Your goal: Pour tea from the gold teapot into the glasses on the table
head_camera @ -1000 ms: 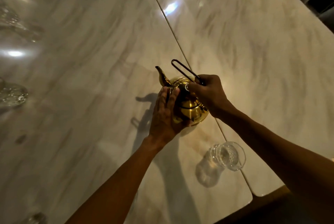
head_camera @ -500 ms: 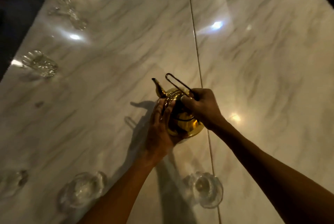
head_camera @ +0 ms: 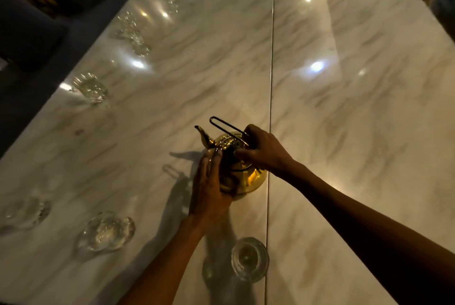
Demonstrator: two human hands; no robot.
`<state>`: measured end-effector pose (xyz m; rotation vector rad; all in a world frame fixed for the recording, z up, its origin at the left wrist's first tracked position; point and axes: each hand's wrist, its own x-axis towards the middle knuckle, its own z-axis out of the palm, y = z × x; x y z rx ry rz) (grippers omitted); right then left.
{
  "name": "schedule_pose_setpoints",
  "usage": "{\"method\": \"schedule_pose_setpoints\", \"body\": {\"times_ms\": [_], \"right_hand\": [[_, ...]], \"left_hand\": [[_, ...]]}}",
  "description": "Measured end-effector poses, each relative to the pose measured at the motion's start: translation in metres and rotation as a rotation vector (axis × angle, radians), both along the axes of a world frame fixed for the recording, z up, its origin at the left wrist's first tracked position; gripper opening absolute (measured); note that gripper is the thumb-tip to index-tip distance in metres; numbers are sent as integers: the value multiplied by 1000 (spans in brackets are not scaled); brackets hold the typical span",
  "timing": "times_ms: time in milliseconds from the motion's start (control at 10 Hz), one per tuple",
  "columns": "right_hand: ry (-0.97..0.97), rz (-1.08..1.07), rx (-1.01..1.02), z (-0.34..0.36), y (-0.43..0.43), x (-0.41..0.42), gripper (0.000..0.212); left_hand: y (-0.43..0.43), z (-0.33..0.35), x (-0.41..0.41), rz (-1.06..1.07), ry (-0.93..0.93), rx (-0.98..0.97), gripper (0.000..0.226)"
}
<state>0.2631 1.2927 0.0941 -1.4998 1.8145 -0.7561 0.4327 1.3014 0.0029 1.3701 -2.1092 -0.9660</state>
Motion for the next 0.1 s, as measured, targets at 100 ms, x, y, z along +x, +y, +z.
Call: {"method": "schedule_pose_setpoints", "body": {"times_ms": [100], "right_hand": [[71,2,64,15,15,-13,49]], "left_hand": [[1,20,6,119,51,53,90]]}}
